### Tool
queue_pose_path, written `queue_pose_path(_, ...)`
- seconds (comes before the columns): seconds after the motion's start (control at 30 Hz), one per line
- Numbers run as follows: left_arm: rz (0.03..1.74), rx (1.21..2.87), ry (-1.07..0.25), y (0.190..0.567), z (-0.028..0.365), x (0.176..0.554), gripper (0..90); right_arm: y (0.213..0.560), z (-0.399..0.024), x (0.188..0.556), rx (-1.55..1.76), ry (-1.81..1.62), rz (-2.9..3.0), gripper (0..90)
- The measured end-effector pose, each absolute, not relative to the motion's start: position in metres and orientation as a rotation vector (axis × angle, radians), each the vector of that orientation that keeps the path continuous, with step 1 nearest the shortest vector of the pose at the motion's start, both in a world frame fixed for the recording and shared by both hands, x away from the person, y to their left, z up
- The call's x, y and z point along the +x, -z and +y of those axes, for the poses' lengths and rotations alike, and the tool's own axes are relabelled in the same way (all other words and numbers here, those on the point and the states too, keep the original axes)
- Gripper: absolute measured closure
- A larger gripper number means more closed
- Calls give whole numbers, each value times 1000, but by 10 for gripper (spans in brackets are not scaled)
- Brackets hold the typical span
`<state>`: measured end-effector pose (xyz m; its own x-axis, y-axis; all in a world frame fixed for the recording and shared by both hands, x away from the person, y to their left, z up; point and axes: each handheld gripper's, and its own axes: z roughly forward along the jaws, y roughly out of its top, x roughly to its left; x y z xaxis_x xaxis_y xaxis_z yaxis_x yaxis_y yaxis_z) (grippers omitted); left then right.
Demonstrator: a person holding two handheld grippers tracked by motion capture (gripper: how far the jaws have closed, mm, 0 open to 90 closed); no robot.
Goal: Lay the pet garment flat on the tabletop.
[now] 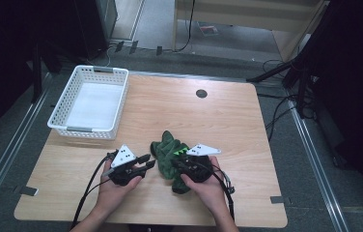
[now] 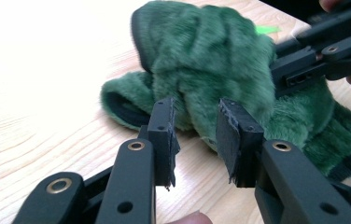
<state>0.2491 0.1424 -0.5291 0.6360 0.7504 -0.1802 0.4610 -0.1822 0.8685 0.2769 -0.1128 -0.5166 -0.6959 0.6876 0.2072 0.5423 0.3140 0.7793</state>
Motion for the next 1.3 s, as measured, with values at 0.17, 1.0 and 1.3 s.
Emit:
queue_pose_path(0.17, 986, 1746, -381, 520, 161, 251, 648, 490, -116, 267, 1031, -1646, 2393, 854)
queue_pose_path(1.0, 1063, 1741, -352, 529, 178, 260, 541, 488, -127, 271, 966, -1511, 2315, 256)
queue_pose_path(1.3, 1018, 1847, -372, 542, 144, 271, 431, 521, -90, 263, 792, -1134, 2387, 739)
